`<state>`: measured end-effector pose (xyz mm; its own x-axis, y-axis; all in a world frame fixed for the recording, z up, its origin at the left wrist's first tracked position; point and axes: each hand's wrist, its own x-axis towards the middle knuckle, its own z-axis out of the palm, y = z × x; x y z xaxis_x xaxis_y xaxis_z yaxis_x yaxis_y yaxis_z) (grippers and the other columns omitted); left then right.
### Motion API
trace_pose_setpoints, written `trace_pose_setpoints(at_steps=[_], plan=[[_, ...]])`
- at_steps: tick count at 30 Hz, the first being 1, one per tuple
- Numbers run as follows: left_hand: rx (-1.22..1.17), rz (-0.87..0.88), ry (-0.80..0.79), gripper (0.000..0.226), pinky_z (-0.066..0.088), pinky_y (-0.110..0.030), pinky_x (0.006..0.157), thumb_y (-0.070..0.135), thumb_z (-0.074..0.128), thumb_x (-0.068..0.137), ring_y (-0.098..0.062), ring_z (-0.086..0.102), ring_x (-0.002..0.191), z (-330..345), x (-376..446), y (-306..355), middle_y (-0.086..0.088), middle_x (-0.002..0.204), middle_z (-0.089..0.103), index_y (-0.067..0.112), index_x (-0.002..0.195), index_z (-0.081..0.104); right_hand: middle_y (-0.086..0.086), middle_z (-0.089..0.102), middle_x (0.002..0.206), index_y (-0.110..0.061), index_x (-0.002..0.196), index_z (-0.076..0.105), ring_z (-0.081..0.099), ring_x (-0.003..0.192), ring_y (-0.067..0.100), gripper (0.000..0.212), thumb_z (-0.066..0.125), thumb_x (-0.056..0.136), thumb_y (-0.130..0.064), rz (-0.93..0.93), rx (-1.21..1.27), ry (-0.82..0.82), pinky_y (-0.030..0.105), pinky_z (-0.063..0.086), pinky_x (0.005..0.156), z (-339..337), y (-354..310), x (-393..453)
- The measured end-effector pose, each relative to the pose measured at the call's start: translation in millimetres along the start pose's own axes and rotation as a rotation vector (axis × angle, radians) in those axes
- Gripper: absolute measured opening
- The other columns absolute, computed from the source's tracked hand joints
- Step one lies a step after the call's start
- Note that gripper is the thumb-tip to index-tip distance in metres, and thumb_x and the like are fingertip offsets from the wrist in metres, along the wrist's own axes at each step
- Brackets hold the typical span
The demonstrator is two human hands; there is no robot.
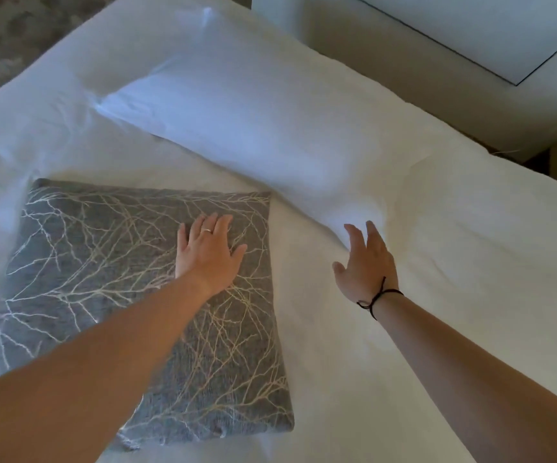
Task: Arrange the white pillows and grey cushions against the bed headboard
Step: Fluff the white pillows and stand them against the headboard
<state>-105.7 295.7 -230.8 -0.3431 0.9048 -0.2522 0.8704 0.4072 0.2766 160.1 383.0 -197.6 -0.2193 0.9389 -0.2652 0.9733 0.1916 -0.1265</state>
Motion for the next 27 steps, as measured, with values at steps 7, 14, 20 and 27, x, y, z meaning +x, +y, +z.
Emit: trace_pose_setpoints(at_steps=[7,14,20,27], plan=[[0.185,0.076,0.223,0.073,-0.003,-0.052,0.122,0.072,0.019,0.092,-0.024,0.015,0.151,81,30,-29,-0.001,0.163,0.023,0.032,0.153,0.027,-0.003,-0.028,0.159,-0.048,0.143,-0.025,-0.011,0.148,0.036,0.119,0.074,0.077,-0.040,0.101,-0.121,0.001,0.073,0.023,0.103,38,11,112],[0.136,0.104,0.281,0.074,-0.001,-0.053,0.121,0.065,0.035,0.087,-0.030,0.022,0.148,114,49,-34,-0.005,0.162,0.026,0.028,0.152,0.032,-0.004,-0.004,0.163,-0.052,0.146,-0.017,0.015,0.148,0.033,0.117,0.071,0.078,-0.016,-0.032,-0.208,0.133,0.051,0.051,0.081,73,39,152],[0.145,0.114,0.300,0.076,0.000,-0.054,0.121,0.064,0.036,0.086,-0.031,0.022,0.148,119,54,-38,-0.005,0.161,0.026,0.028,0.152,0.031,0.000,0.025,0.159,-0.049,0.150,0.009,0.037,0.137,0.031,0.098,0.047,0.078,0.007,-0.087,-0.128,0.134,0.043,0.050,0.089,72,47,163],[0.181,0.083,0.212,0.074,-0.002,-0.051,0.122,0.071,0.025,0.090,-0.026,0.017,0.150,103,52,-30,-0.002,0.163,0.024,0.033,0.154,0.026,0.006,0.057,0.111,-0.032,0.145,0.039,0.060,0.095,0.034,0.064,0.042,0.087,-0.005,-0.151,-0.190,0.007,0.037,0.051,0.078,31,30,148]])
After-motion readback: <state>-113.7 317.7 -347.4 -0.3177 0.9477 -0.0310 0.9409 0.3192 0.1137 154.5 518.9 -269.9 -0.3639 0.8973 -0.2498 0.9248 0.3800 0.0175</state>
